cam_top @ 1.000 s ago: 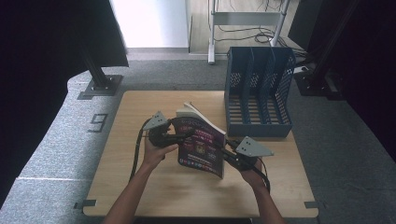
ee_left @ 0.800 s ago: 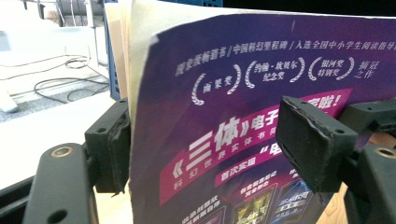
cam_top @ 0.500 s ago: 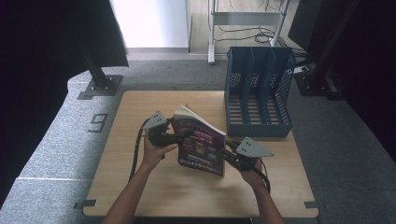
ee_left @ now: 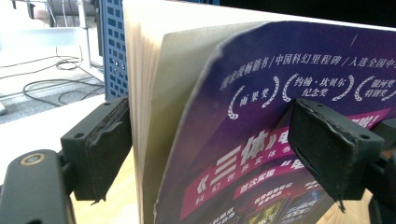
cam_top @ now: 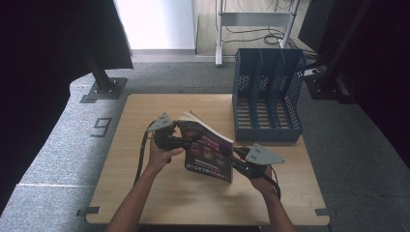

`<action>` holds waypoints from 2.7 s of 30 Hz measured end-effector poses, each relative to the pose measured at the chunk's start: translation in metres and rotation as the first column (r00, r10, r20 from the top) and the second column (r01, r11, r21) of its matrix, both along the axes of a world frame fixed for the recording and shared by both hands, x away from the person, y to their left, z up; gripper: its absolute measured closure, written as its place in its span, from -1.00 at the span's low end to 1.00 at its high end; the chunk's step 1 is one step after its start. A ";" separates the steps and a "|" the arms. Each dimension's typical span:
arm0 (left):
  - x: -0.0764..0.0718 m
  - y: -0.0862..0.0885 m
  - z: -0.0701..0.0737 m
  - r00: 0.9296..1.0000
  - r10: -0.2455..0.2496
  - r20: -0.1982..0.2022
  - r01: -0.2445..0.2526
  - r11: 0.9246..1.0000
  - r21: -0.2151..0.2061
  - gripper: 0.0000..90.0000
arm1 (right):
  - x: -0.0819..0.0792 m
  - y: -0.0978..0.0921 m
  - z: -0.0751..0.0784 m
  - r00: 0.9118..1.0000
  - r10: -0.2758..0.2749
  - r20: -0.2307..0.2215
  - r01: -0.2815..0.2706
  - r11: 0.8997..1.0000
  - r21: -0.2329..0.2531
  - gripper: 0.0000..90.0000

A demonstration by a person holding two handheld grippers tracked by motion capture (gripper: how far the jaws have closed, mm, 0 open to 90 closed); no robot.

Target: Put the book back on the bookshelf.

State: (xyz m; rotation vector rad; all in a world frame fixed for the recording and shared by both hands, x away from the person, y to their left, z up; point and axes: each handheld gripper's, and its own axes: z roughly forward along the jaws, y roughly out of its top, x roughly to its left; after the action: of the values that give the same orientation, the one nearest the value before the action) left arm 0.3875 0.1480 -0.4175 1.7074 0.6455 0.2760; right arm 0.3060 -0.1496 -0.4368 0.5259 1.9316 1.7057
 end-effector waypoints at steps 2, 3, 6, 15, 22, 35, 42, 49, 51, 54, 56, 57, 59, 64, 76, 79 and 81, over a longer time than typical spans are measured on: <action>0.000 0.000 0.000 1.000 0.000 0.002 0.000 1.000 0.004 -0.68 | 0.001 -0.001 0.000 1.000 0.001 -0.002 -0.001 1.000 0.003 0.77; -0.001 0.000 0.001 1.000 0.000 0.004 0.000 1.000 0.007 -0.68 | 0.001 -0.001 0.000 1.000 0.003 -0.003 -0.003 1.000 0.004 0.77; -0.003 -0.001 0.001 1.000 0.006 0.017 -0.006 1.000 0.018 -0.67 | 0.001 -0.002 0.000 1.000 0.004 0.001 -0.004 1.000 0.002 0.73; -0.007 -0.004 0.003 1.000 -0.011 0.027 0.010 1.000 0.014 -0.64 | 0.005 0.006 0.011 1.000 0.000 0.002 0.000 1.000 -0.009 0.57; -0.008 -0.003 0.004 1.000 -0.013 0.024 0.012 1.000 0.017 -0.64 | 0.014 0.017 0.014 0.999 -0.021 -0.027 0.020 0.999 -0.027 0.67; -0.012 0.004 -0.001 1.000 0.029 0.010 -0.029 0.999 0.028 -0.63 | 0.018 0.019 0.015 0.993 -0.069 -0.093 0.069 0.998 -0.006 0.80; -0.026 0.014 -0.006 0.999 0.047 0.016 -0.048 0.996 0.081 -0.63 | 0.017 0.020 0.015 0.992 -0.080 -0.093 0.080 0.997 -0.004 0.80; -0.037 0.027 -0.016 0.996 0.089 -0.006 -0.087 0.991 0.103 -0.63 | 0.017 0.022 0.015 0.990 -0.098 -0.101 0.099 0.995 0.003 0.80; -0.041 0.032 -0.022 0.995 0.099 -0.022 -0.096 0.990 0.103 -0.63 | 0.017 0.022 0.015 0.990 -0.101 -0.103 0.102 0.995 0.005 0.80; -0.046 0.037 -0.030 0.993 0.113 -0.035 -0.108 0.988 0.107 -0.62 | 0.016 0.023 0.016 0.990 -0.100 -0.100 0.101 0.995 0.000 0.80; -0.048 0.040 -0.035 0.992 0.119 -0.048 -0.113 0.988 0.106 -0.62 | 0.016 0.023 0.016 0.990 -0.101 -0.102 0.101 0.995 0.000 0.80; -0.049 0.042 -0.037 0.991 0.120 -0.056 -0.114 0.988 0.100 -0.62 | 0.016 0.023 0.016 0.989 -0.101 -0.108 0.102 0.995 0.002 0.80; -0.052 0.045 -0.041 0.990 0.121 -0.068 -0.115 0.990 0.086 -0.62 | 0.017 0.023 0.016 0.987 -0.109 -0.114 0.111 0.994 0.005 0.80; -0.057 0.051 -0.045 0.989 0.126 -0.078 -0.121 0.990 0.068 -0.62 | 0.017 0.025 0.016 0.985 -0.126 -0.118 0.127 0.992 0.006 0.80; -0.055 0.051 -0.062 0.984 0.137 -0.115 -0.126 0.988 0.093 -0.61 | 0.018 0.030 0.016 0.975 -0.156 -0.160 0.168 0.984 0.064 0.81; -0.057 0.051 -0.062 0.984 0.138 -0.114 -0.128 0.988 0.092 -0.61 | 0.018 0.032 0.016 0.975 -0.150 -0.166 0.166 0.982 0.085 0.81; -0.057 0.053 -0.061 0.984 0.141 -0.114 -0.131 0.988 0.087 -0.61 | 0.017 0.034 0.017 0.975 -0.151 -0.164 0.167 0.982 0.088 0.81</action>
State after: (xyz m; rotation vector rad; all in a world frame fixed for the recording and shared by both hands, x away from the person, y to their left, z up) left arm 0.3301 0.2006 -0.4789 1.7687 0.8514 0.3007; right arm 0.3234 -0.1155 -0.4199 0.8524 1.8595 1.7093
